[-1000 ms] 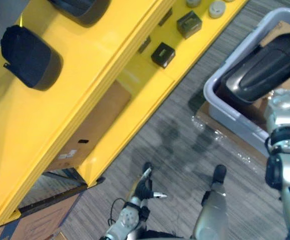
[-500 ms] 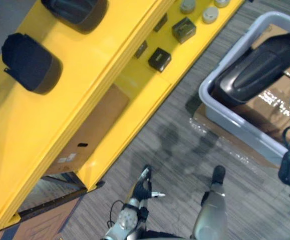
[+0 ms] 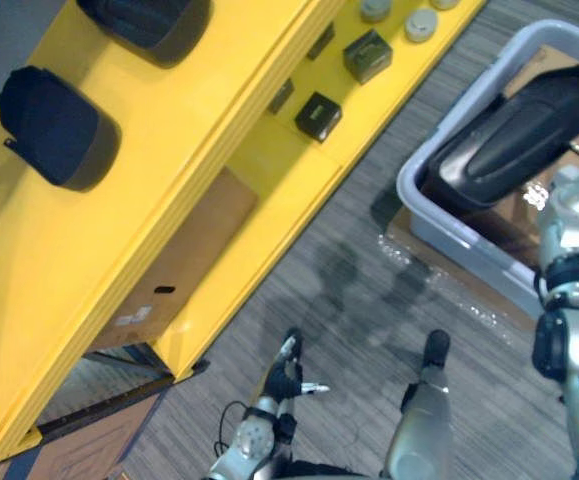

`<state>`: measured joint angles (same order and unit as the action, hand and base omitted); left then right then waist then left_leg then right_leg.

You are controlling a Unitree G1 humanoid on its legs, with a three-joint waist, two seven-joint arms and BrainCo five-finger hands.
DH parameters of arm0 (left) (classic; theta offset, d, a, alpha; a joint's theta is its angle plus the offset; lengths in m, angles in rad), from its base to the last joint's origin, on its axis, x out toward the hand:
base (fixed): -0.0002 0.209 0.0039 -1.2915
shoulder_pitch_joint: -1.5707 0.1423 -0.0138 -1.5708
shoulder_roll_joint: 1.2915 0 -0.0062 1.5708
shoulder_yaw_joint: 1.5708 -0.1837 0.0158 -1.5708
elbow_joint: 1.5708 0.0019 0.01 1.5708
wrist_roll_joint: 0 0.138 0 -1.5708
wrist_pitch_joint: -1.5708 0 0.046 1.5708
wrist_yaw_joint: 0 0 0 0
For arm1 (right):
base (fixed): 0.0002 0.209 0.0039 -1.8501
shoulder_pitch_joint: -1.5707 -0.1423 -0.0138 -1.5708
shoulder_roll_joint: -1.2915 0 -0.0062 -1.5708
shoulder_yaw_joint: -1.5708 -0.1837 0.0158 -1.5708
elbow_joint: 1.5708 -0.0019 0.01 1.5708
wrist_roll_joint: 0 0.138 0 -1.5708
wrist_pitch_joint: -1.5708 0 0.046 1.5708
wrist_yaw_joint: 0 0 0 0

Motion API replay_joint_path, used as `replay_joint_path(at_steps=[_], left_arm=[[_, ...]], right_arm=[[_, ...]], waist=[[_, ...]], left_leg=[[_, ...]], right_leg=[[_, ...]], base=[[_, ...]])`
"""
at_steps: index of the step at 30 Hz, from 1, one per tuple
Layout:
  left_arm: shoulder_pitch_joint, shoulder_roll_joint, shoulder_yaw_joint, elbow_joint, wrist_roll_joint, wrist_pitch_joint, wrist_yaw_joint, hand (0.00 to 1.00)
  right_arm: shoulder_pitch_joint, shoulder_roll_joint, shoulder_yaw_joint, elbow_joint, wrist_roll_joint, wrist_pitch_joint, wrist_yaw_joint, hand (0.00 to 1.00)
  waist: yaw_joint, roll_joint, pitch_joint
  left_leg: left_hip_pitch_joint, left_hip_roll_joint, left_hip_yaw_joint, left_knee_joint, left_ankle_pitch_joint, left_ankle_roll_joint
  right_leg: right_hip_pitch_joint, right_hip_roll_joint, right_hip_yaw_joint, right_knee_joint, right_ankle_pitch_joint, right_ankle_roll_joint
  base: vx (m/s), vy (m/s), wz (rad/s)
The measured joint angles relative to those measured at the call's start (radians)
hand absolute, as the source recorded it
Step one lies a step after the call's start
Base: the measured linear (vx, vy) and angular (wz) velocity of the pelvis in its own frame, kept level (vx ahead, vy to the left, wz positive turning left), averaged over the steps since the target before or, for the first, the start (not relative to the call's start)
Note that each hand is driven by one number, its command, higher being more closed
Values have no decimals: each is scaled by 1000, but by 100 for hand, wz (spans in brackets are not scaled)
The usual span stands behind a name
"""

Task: Walk over and take plastic housings, then place them on the shelf

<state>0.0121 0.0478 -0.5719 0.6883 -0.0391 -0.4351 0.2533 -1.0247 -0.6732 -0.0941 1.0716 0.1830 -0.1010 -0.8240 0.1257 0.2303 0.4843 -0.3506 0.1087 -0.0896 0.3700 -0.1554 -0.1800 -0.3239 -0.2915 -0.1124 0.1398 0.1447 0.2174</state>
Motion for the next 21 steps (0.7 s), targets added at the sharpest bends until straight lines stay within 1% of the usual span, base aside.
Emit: replay_joint_path(at_steps=[1,2,3,4,5,7,8,9,10,11,15,16,20,21], left_arm=[[0,-1,0,1,0,0,0,0],[0,-2,0,3,0,1,0,0],[-1,-3,0,4,0,1,0,0],[-1,-5,0,5,0,1,0,0],[-1,-9,0,8,-1,0,0,0],[-4,-17,0,15,-1,0,0,0],[-9,-18,-1,22,-3,1,0,0],[-9,-18,-1,23,-3,1,0,0],[-13,-20,-1,26,-4,4,0,0],[-14,-20,-1,27,-4,6,0,0],[-21,-24,-1,30,-20,25,2,0],[-23,-26,-1,32,-33,28,5,0],[-24,-26,-2,32,-33,29,8,0],[-24,-26,-2,32,-38,29,8,0]], right_arm=[[0,3,11,0,-1,3,1,0],[0,4,16,0,-1,26,1,0],[0,4,16,1,-1,32,1,0],[1,7,17,9,0,48,1,0],[1,11,17,9,0,77,1,0],[2,17,17,14,0,106,5,0],[11,21,17,20,0,130,28,0],[13,22,17,23,0,133,33,0],[22,24,17,41,0,153,55,0],[26,24,20,44,-2,156,62,0],[25,20,20,45,-1,178,70,0],[25,20,20,48,-1,185,69,100],[25,18,20,57,-1,204,70,100],[24,11,20,57,-3,224,76,100]], waist=[[1,2,-1],[1,4,-3],[1,5,-3],[3,6,-4],[4,7,-5],[4,8,-6],[5,9,-6],[5,9,-6],[6,9,-6],[7,9,-6],[10,9,-6],[11,9,-6],[12,9,-6],[12,9,-6]], left_leg=[[0,-1,-1,-5,2,0],[0,-5,-7,-15,8,0],[-1,-5,-8,-15,10,0],[-2,-5,-10,-20,13,-1],[-1,-6,-11,-27,17,-1],[-1,-7,-11,-33,24,-2],[2,-7,-12,-45,30,-3],[2,-7,-13,-46,30,-3],[1,-6,-14,-49,32,-4],[1,-6,-14,-49,32,-4],[1,-6,-15,-48,32,-4],[0,-6,-16,-49,32,-4],[1,-5,-23,-49,32,-4],[2,-5,-24,-49,32,-4]], right_leg=[[0,-1,-1,1,0,0],[0,-5,-7,2,-2,-1],[0,-5,-9,2,-2,-1],[-1,-6,-13,2,-2,-2],[-3,-7,-14,3,-3,-2],[-8,-8,-15,4,-3,-3],[-8,-8,-16,5,-3,-3],[-8,-8,-16,5,-3,-3],[-10,-8,-18,6,-3,-4],[-11,-8,-18,6,-4,-4],[-11,-8,-20,8,-6,-4],[-11,-8,-20,10,-8,-4],[-11,-8,-23,27,-19,-5],[-11,-8,-24,31,-22,-5]], base=[[-15,20,10],[-13,14,9],[-7,8,11],[-2,1,6],[-1,2,6],[11,1,3],[14,0,3],[17,0,4],[0,0,0],[0,0,0],[0,0,0],[0,0,0],[4,2,4],[6,1,3]])
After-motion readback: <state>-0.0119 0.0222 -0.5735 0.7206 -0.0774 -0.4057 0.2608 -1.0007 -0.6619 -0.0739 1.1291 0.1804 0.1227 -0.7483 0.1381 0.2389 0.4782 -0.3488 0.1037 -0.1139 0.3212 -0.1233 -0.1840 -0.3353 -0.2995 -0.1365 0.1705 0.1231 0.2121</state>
